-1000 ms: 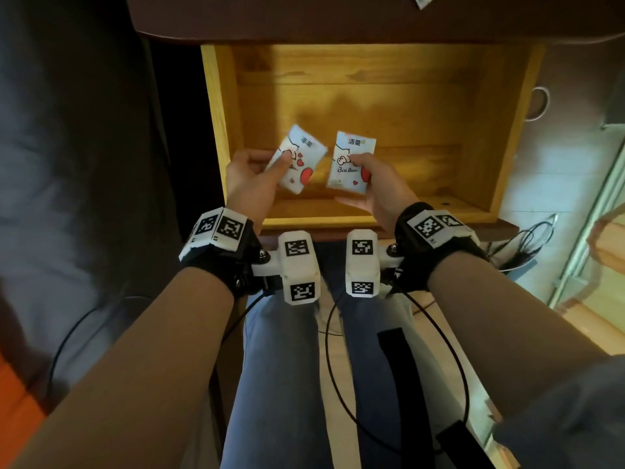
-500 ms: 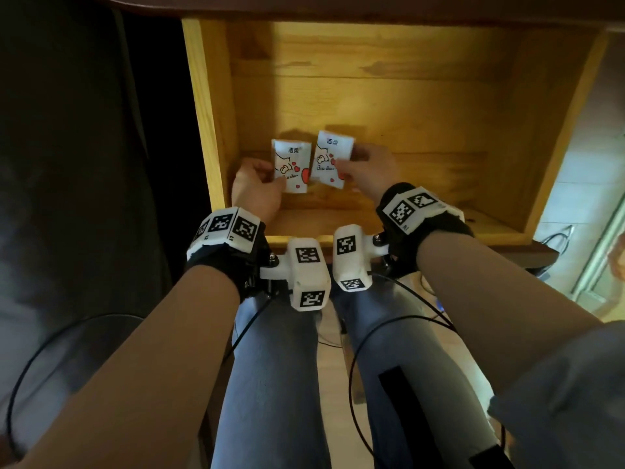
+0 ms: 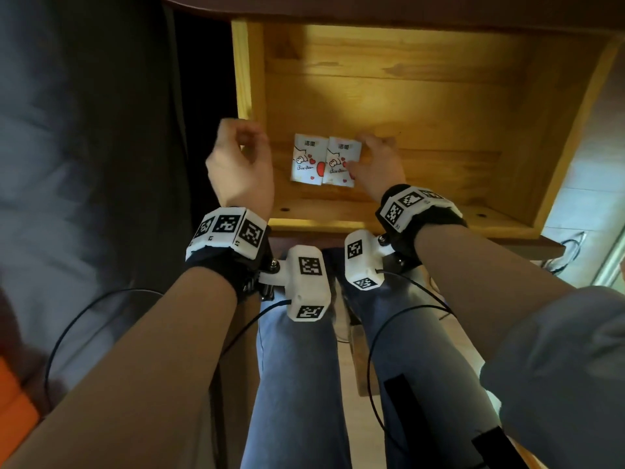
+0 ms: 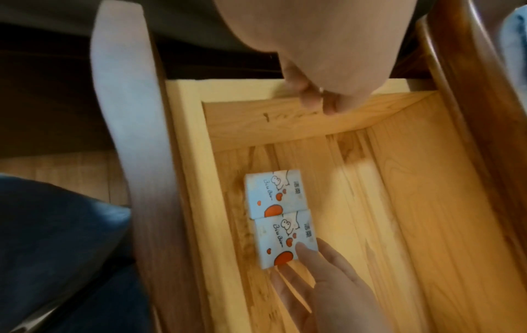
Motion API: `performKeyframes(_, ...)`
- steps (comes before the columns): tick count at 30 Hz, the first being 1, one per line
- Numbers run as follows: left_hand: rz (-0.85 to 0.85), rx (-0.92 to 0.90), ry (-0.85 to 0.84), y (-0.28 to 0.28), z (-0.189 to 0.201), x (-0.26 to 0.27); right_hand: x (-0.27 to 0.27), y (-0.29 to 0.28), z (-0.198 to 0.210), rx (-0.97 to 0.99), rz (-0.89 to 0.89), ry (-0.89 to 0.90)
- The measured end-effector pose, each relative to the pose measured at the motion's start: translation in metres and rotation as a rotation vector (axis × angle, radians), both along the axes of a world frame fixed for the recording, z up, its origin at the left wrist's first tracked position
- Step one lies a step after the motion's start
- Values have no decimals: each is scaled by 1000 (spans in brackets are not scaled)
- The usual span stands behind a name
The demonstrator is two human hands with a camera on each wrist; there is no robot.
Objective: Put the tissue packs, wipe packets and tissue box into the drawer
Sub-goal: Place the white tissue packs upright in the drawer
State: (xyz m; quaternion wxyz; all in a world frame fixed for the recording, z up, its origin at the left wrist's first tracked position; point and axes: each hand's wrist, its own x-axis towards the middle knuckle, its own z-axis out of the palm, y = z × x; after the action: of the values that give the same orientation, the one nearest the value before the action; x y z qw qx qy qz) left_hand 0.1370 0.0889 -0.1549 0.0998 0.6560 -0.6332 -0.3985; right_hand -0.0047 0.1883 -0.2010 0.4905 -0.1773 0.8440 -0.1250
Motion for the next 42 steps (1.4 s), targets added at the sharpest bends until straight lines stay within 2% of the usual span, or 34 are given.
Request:
performKeyframes(3, 26, -63, -39, -1, -4, 17, 9, -6, -1, -9, 43, -57)
performKeyframes(8, -27, 45, -80, 2, -16, 36, 24, -16, -4, -58, 161, -113)
performKeyframes(16, -9, 150, -7, -1, -15, 42, 36, -38, -6, -111, 387, -32)
performKeyframes(22, -13, 195, 49, -2, -17, 46, 41, -42, -9, 4, 362, -227)
performKeyframes(26, -12, 186, 53, -2, -17, 46, 44, -35, -5, 40, 499, -198)
performKeyframes(29, -11, 167, 47, -2, -17, 45, 47, -31, -8, -2, 393, -211)
performKeyframes(33, -5, 167, 49, -1, -17, 45, 41, -21, -5, 1, 41, -66)
performKeyframes(35, -2, 170, 53, -1, -17, 45, 39, -17, -4, 65, -85, -98)
performKeyframes(42, -22, 201, 47, -3, -13, 47, 39, -17, 5, 84, -177, -280)
